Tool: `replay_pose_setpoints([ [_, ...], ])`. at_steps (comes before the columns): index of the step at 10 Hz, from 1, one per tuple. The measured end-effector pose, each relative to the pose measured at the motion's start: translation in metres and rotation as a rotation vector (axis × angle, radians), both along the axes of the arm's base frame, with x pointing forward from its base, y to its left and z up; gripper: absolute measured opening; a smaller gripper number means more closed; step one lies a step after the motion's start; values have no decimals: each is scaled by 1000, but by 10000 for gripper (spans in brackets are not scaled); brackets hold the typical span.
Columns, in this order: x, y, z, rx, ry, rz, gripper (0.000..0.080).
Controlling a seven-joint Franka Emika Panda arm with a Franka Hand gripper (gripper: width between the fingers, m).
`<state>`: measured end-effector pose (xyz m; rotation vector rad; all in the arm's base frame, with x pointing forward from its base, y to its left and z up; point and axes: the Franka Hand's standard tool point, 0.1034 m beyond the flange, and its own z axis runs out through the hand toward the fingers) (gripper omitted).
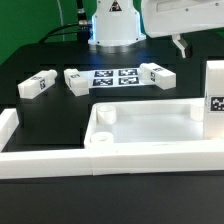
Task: Assemble desk
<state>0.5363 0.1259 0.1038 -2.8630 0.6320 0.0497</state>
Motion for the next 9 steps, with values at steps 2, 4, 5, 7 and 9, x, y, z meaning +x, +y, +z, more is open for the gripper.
replay_pose_setpoints([
  [2, -8, -3, -10, -26, -31, 305, 649],
  [4, -18, 4, -21, -86, -19, 534, 649],
  [5, -17, 1, -20, -87, -31, 589, 649],
  [7, -16, -1, -20, -84, -49, 701, 649],
  [9, -32, -15, -29, -57, 30, 714, 649],
])
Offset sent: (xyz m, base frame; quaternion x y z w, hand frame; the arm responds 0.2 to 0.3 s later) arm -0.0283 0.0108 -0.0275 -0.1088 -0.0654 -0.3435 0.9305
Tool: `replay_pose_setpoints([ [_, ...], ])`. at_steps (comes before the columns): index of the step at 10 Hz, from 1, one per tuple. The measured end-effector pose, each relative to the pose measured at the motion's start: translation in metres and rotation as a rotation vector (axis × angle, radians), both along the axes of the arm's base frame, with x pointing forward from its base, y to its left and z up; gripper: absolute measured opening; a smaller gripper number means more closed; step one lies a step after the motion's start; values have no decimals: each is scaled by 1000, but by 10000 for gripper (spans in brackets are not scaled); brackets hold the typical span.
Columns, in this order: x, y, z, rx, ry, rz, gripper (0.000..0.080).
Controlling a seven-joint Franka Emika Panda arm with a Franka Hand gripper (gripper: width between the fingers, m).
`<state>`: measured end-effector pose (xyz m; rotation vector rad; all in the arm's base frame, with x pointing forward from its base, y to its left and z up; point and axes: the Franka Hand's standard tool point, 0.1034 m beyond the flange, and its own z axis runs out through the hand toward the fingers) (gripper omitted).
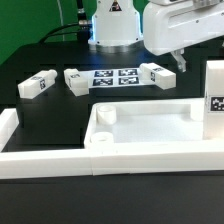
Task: Assemble desk
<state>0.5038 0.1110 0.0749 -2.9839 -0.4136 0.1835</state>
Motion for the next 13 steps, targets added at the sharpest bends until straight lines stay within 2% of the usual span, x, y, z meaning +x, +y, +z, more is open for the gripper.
replay_pose_setpoints([
  [1, -8, -9, -7, -16, 11, 14, 649],
  [2, -27, -20, -13, -65, 85, 74, 649],
  [3, -29, -31, -13, -76, 147, 73, 649],
  [6, -30, -28, -14, -102, 329, 78, 649],
  [7, -36, -27, -17, -126, 378, 68, 649],
  [8, -55, -25, -25, -187, 456, 70, 649],
  [9, -68, -20, -33, -221, 490, 103, 649],
  [10, -75, -24, -38, -192, 512, 118, 649],
  [11, -78, -38, -44, -172, 564, 76, 649],
  [12, -79, -41, -42, -213, 640, 64, 649],
  [13, -80, -37, -44, -223, 707, 79, 649],
])
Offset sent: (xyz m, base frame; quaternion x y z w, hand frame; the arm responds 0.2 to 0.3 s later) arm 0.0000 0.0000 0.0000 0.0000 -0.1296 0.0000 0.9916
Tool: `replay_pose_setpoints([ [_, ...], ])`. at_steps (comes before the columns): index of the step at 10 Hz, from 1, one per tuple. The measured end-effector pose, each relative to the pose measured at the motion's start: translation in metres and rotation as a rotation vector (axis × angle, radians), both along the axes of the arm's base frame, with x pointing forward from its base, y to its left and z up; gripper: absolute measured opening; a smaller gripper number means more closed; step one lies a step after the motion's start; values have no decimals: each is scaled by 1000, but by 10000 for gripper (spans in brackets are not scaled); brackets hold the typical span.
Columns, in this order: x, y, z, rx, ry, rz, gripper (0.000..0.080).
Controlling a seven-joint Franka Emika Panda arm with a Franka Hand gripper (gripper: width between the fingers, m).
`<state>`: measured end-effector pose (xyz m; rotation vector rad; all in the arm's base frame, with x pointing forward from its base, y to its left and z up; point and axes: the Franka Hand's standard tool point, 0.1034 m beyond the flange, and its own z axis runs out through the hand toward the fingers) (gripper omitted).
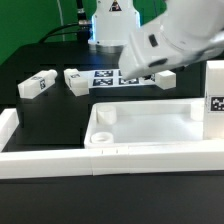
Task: Assemble desk
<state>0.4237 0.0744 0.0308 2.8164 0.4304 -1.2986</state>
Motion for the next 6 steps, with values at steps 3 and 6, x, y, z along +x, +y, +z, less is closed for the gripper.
replay_pose_setpoints([
  [3, -19, 11, -10, -94, 123, -5, 649],
  [6, -14, 9, -8, -74, 106, 4, 649],
])
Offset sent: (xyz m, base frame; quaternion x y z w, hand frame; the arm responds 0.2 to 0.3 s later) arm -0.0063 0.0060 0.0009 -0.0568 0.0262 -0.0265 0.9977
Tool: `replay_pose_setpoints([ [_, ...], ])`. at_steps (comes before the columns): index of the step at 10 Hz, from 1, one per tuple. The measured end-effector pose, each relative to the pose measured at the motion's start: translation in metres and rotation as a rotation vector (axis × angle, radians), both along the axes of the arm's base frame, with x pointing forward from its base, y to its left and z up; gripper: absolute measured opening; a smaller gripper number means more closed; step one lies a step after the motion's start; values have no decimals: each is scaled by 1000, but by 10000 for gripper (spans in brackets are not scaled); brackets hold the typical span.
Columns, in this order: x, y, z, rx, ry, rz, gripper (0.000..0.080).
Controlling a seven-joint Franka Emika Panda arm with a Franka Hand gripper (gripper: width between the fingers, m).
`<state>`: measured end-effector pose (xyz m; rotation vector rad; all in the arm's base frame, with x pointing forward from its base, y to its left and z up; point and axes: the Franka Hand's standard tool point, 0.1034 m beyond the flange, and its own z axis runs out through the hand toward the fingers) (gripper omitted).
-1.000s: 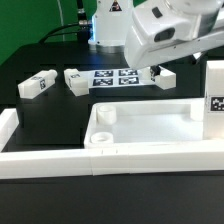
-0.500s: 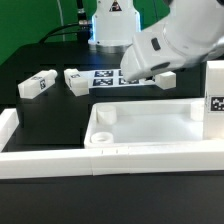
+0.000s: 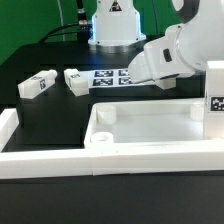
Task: Assemble desk
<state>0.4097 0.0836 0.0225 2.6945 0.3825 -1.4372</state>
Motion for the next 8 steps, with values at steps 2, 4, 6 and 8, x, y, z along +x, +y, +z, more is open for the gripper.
replay_pose_setpoints([
  [2, 0, 0, 0, 1, -2, 0, 649],
  [4, -9, 3, -9, 17, -51, 9, 649],
  [6, -14, 1, -15, 19, -63, 8, 649],
  [8, -14, 1, -15, 19, -64, 7, 649],
])
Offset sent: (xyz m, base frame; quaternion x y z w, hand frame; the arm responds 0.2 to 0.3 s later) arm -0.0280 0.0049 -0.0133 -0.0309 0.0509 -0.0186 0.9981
